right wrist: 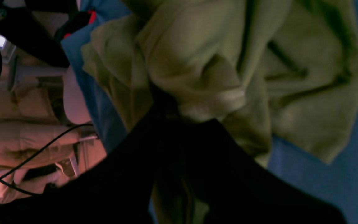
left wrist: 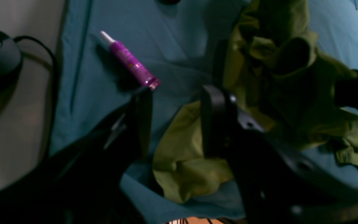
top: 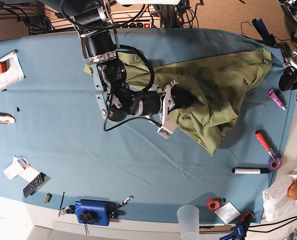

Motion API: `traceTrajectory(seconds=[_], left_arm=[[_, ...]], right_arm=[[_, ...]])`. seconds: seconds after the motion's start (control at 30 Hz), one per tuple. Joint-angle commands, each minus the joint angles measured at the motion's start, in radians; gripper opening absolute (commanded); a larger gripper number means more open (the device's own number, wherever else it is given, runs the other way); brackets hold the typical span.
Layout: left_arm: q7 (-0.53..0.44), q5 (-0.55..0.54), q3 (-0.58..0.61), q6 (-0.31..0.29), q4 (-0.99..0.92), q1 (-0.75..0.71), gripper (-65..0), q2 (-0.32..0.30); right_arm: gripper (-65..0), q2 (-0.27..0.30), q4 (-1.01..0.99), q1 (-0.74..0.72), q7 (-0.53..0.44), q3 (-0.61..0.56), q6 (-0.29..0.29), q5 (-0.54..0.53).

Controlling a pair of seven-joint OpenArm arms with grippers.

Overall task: Layout the t-shirt on the table in an organized manner, then fold the t-shirt properly
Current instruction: 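Move the right gripper over the shirt toward the left gripper, then grasp shirt edges with both grippers and pull them apart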

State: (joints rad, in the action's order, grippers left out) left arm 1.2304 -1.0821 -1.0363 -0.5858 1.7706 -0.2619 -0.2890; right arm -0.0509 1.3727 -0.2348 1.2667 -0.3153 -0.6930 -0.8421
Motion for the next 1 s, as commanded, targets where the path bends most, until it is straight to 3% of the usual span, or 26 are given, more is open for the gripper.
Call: traceTrajectory(seconds=[0.0, 0.17, 0.53, 0.73, 0.83, 0.97], left_arm=[[-0.019, -0.023, -0.006, -0.008, 0.014, 0.004, -39.0, -0.019], [-0.019, -0.023, -0.006, -0.008, 0.014, 0.004, -39.0, -0.019], [-0.019, -0.109, 0.015, -0.019, 0.014, 0.005, -39.0, -0.019], [-0.053, -0.096, 0.217, -0.019, 0.014, 0.024, -39.0, -0.019], [-0.134, 0.008, 0.334, -0.018, 0.014, 0.063, -39.0, -0.019], [-0.159, 0.142, 0.456, 0.002, 0.013, 0.154, -39.0, -0.019]], right_arm=[[-65.0, -0.008, 0.016, -0.026, -0.030, 0.003, -0.005, -0.008], [-65.0, -0.008, 0.036, -0.046, -0.054, 0.063, -0.005, 0.014], [-65.0, -0.006, 0.106, -0.054, -0.083, 0.378, -0.005, 0.096], [-65.0, 0.013, 0.106, -0.056, -0.120, 0.503, -0.005, 0.140], [-65.0, 0.043, 0.106, -0.065, -0.128, 0.536, -0.005, 0.178], [-65.0, 0.119, 0.106, -0.067, -0.172, 0.546, -0.005, 0.243]])
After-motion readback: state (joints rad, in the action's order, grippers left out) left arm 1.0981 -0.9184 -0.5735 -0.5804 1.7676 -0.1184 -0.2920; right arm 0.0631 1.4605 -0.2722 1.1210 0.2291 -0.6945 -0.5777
